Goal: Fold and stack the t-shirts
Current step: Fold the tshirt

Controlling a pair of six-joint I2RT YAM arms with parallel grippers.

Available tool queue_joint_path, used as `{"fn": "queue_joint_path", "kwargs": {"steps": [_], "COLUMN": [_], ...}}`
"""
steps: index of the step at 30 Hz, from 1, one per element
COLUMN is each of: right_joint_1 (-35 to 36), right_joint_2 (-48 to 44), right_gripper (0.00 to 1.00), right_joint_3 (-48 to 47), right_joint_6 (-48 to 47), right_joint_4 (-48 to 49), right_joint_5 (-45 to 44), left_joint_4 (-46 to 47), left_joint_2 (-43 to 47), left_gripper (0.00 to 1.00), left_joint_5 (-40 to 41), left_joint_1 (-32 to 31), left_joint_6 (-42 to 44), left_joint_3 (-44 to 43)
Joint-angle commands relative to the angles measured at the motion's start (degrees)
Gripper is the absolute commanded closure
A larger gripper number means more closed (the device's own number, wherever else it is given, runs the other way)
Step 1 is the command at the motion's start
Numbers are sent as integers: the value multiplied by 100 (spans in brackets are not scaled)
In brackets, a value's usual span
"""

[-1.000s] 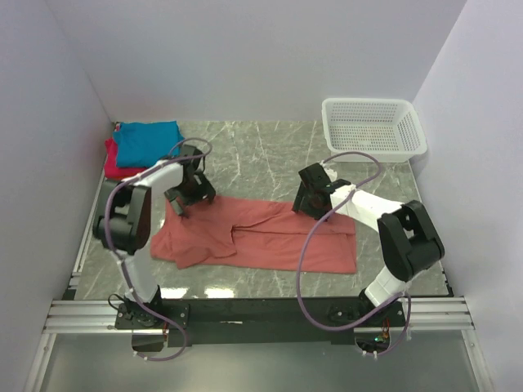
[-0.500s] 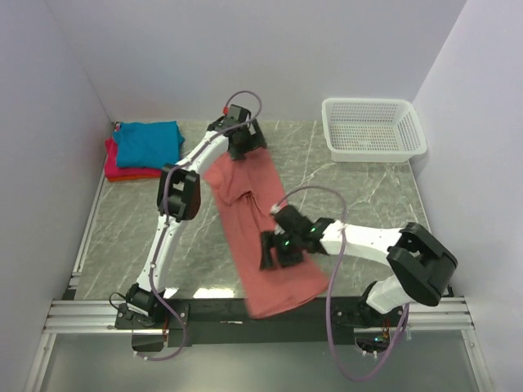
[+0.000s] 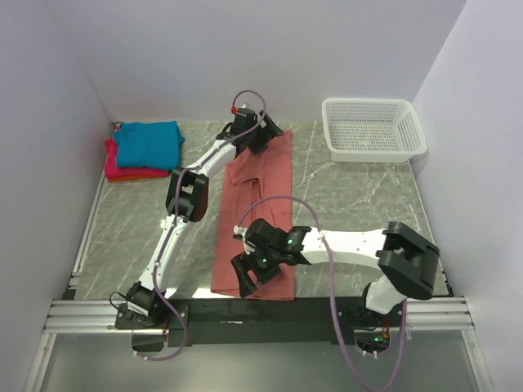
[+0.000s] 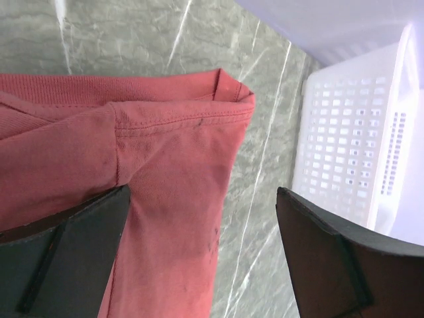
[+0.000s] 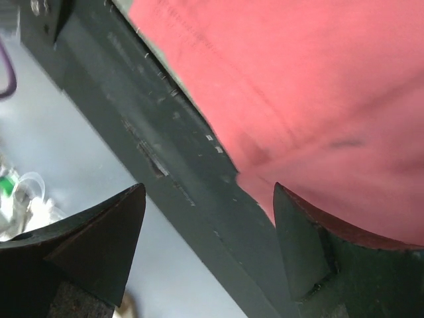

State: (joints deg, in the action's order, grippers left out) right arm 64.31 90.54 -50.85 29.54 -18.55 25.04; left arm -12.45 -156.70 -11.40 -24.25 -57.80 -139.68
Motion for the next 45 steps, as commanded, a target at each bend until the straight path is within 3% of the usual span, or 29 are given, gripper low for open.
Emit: {"fn": "queue_joint_path", "kwargs": {"steps": [1,3,8,10,14,16,19,20,23,26,31,37,45], "right_joint_1": [-24,-24,-182,-261,-463,-534,-595,-613,-648,-648,-648,-648,-648], "right_joint_2": [-782,-1318,-2565,-2839,-3550,-3797,-4176,-4316,-4483,-4554,-4467,-4185,-3781], "right_gripper": [16,14,8,0,0,0,0,0,0,3,5,11,24], "right_joint_3": [-48,135,777,1015,1454,1735,2008,2139,2342,2632,2949,3195,3248], "right_joint_6": [121,358,895,1167,1686,1801,1985,2046,2205,2240,2548,2803,2899], "right_joint_4": [-246,-167,290,203,-139,-132,-316,-490,-597,-536,-413,0,334], "right_joint_5": [-987,-1473,-2589,-2967,-3409,-3243,-2953,-2874,-2339,-1723,-1371,-1097,-1010], "left_joint_4": [-301,-557,-337,-608,-1346,-1846,-1972,-1911,-1638,-2337,-3114,-3774,-3335], "left_joint_2": [147,524,2695,3326,4313,5005,6085,6386,7538,8566,10191,10774,10231], "left_gripper": [1,1,1,1,1,0,1,1,1,1,1,2,34], "left_joint_5": [420,174,770,709,814,1122,1473,1517,1474,1666,1492,1369,1113], "left_joint_1": [17,-18,-264,-291,-396,-554,-887,-993,-1494,-1933,-2777,-3007,-3015], "left_joint_6": [119,251,972,1069,1210,1088,659,499,-178,-871,-2120,-2763,-2623], "left_joint_3": [37,246,1521,1698,2573,3224,5042,6134,8140,9322,10389,11032,11419]}}
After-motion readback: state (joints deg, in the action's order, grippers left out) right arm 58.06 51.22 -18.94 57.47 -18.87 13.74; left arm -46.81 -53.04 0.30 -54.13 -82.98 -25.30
